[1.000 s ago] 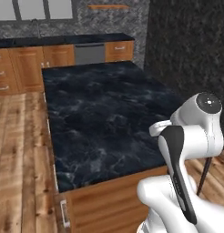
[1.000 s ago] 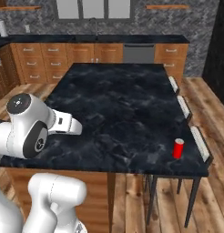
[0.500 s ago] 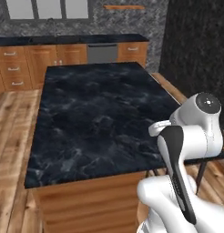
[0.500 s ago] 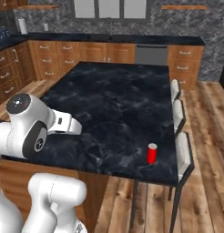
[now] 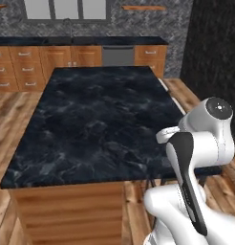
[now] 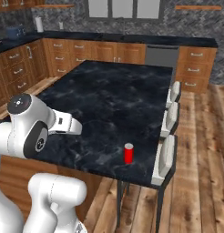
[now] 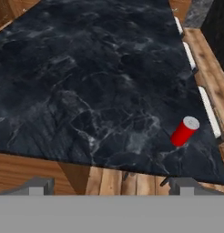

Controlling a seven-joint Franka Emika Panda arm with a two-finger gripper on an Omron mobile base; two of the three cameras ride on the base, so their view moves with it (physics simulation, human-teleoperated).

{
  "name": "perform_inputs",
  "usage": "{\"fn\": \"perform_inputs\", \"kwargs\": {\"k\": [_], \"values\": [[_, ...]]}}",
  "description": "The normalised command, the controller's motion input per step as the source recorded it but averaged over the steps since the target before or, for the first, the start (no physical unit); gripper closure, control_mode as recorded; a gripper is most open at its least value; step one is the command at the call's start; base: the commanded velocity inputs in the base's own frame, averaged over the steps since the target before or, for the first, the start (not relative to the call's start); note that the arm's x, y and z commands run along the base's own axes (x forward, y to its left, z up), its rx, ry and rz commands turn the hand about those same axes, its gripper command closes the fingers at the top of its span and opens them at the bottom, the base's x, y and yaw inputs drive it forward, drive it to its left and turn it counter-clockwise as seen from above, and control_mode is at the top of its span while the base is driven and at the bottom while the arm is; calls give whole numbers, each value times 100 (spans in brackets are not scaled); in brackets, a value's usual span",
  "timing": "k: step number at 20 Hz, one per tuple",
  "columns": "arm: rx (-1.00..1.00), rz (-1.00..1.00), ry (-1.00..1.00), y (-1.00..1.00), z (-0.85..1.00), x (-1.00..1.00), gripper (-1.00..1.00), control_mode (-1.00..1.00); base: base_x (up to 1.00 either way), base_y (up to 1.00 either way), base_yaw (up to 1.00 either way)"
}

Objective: Four empty soda cans are scattered around the kitchen. Gather all the cans and cluster them next to the stove for recycling.

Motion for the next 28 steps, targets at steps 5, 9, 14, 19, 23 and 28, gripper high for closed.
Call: {"fn": "perform_inputs", "kwargs": {"k": [5, 9, 14, 19, 23, 28], "values": [[0, 0, 0, 0, 0, 0, -100, 100, 0, -50, 18], [0, 0, 0, 0, 0, 0, -100, 100, 0, -46, 12], [0, 0, 0, 0, 0, 0, -100, 100, 0, -36, 3], [0, 0, 0, 0, 0, 0, -100, 100, 0, -41, 0], [0, 0, 0, 0, 0, 0, -100, 100, 0, -39, 0], [0, 0, 0, 0, 0, 0, -100, 100, 1, -35, 2]]}}
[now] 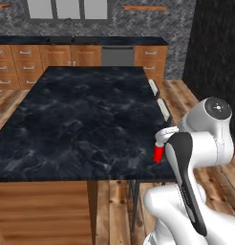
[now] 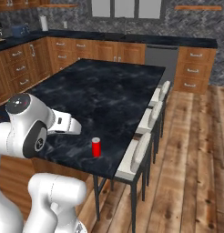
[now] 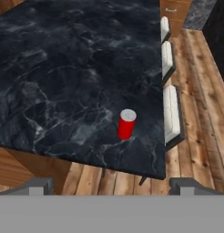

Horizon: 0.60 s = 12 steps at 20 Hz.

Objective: Four empty soda cans are scattered around the kitchen. Gather all the cans and cluster them next to the stove for recycling.

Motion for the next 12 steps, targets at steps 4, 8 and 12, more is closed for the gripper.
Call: {"fn": "perform_inputs", "kwargs": {"k": [4, 8, 12], "values": [[0, 1, 5, -12, 0, 9, -100, -100, 2, -5, 0], [0, 0, 7, -9, 0, 9, -100, -100, 0, 0, 0], [3, 0, 0, -6, -1, 0, -100, -100, 0, 0, 0]]}}
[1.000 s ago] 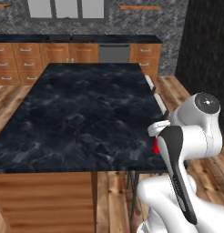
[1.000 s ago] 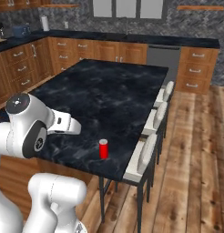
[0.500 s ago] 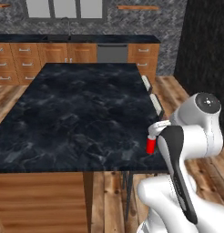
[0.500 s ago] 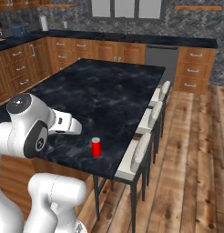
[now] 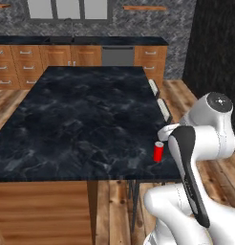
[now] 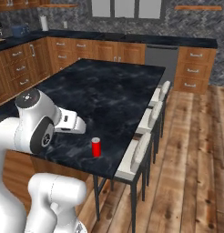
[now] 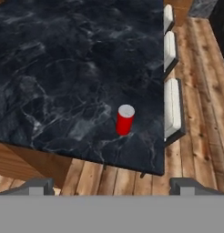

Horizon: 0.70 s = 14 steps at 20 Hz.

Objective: Four empty soda cans are scattered around the kitchen. Gather all the cans and cluster them next to the stove for recycling.

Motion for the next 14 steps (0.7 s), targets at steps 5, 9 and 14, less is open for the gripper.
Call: {"fn": "perform_inputs", "kwargs": {"k": [5, 9, 14], "values": [[1, 0, 8, 0, 0, 14, -100, -100, 0, 0, 0], [0, -3, 16, -3, 0, 36, -100, -100, 0, 0, 0], [0, -4, 14, -9, 0, 38, -100, -100, 0, 0, 0]]}}
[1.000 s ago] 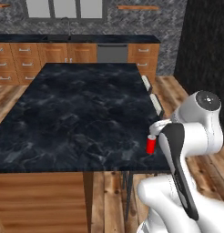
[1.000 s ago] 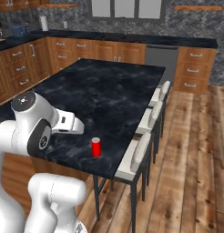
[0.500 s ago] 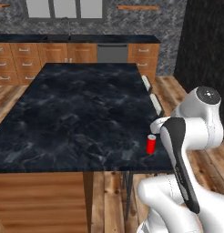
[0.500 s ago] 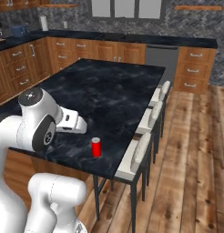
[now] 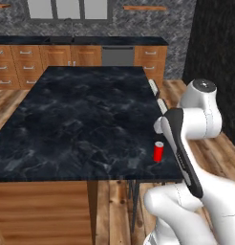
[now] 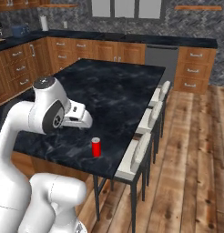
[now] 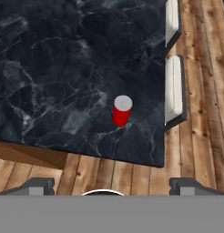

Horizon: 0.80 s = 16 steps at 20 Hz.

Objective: Four empty soda cans are scattered around the kitchen. Gather all the cans and cluster them next to the stove for recycling.

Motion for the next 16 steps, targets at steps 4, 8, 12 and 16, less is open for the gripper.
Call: {"fn": "perform_inputs", "kwargs": {"k": [4, 8, 12, 16], "values": [[0, -2, 6, -12, -3, 28, -100, -100, 0, 0, 0], [0, 0, 1, -9, -8, 12, -100, -100, 0, 0, 0], [1, 0, 0, -1, -16, 21, -100, -100, 0, 0, 0], [2, 0, -3, 0, -15, 24, -100, -100, 0, 0, 0]]}}
